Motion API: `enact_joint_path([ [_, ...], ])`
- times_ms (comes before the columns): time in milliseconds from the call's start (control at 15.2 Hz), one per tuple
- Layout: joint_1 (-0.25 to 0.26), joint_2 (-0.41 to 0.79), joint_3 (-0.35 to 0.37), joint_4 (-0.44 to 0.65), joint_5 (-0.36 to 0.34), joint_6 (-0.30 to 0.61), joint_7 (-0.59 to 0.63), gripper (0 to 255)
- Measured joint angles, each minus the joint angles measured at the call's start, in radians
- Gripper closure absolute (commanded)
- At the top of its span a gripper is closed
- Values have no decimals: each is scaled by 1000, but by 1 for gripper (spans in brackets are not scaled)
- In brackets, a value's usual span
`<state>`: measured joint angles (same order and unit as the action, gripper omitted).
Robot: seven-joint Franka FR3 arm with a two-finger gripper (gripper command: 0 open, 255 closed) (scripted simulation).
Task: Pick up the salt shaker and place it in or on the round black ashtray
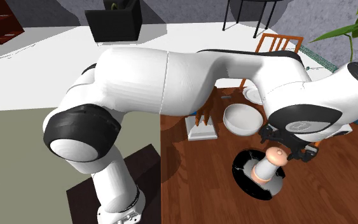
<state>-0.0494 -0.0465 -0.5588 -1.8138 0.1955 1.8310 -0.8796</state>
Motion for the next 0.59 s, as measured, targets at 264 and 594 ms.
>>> enact_joint_path([
  [264, -1, -2, -1, 14, -2, -15, 1, 0],
  [594, -9, 1, -11, 118, -3, -119, 3, 0],
])
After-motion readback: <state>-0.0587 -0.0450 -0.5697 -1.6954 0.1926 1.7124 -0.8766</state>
